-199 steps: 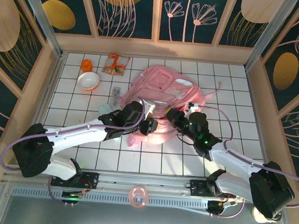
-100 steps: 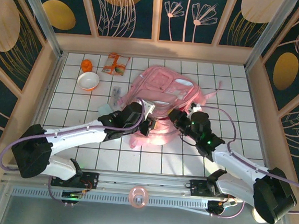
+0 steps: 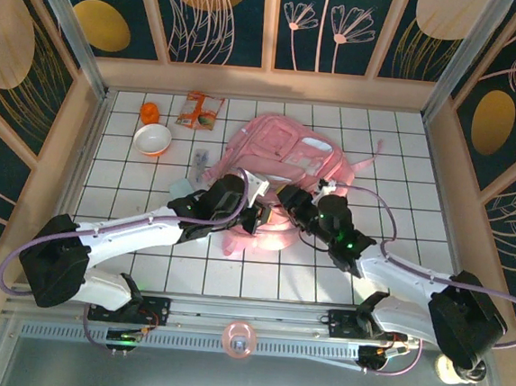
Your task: Pack the student bag
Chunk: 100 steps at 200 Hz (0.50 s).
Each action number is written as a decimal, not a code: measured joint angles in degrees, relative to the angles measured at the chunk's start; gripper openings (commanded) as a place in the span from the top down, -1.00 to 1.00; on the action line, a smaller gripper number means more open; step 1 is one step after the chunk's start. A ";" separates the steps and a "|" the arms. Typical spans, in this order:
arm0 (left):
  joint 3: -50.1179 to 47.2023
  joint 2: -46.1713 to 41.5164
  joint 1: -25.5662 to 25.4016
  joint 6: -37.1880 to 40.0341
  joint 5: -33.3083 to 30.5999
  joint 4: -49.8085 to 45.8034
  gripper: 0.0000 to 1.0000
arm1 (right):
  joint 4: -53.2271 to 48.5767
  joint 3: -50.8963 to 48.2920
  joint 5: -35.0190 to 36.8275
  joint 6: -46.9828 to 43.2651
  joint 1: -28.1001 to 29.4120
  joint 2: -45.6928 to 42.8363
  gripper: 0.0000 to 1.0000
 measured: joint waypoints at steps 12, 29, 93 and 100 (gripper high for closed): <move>0.00 0.00 0.04 0.35 -0.09 0.00 1.00 | 0.15 0.00 0.07 -0.39 -0.02 0.85 0.82; -0.02 0.00 0.04 0.87 -0.76 -0.31 1.00 | -0.33 0.13 -0.85 -0.31 -0.90 0.79 1.00; -4.81 -3.63 3.54 2.21 -3.72 -0.28 1.00 | -18.34 1.25 -16.61 -8.85 -18.18 -12.81 1.00; -5.25 -3.96 3.91 2.34 -3.72 -0.22 1.00 | -20.20 1.29 -18.03 -9.46 -20.20 -14.27 1.00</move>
